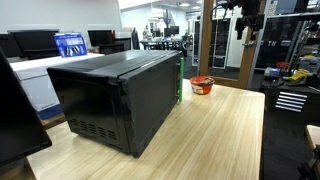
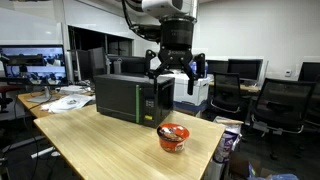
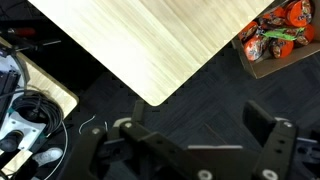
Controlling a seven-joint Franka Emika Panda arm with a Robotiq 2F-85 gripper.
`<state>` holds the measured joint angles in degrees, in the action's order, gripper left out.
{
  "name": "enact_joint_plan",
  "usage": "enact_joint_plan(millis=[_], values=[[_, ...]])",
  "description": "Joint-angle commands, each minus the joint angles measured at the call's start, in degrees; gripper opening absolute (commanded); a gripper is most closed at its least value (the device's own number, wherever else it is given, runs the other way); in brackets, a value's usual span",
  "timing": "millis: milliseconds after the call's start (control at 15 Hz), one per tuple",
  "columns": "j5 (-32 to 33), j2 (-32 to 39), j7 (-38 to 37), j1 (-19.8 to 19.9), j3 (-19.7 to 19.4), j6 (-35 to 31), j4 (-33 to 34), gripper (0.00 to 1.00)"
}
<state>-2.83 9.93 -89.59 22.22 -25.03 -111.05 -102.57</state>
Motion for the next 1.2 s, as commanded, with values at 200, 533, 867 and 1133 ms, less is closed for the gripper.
enact_joint_plan(millis=[200, 533, 867, 1133], values=[[0.11, 0.16, -0.10, 0.26, 0.26, 0.26, 0.34, 1.00], [0.45, -0.48, 6.10, -0.03, 1.33, 0.30, -0.34, 1.00], [0.80, -0.53, 18.27, -0.99, 3.32, -0.73, -0.94, 1.00], [0.55, -2.72, 27.81, -2.07, 4.50, -2.90, -4.01, 1.00]])
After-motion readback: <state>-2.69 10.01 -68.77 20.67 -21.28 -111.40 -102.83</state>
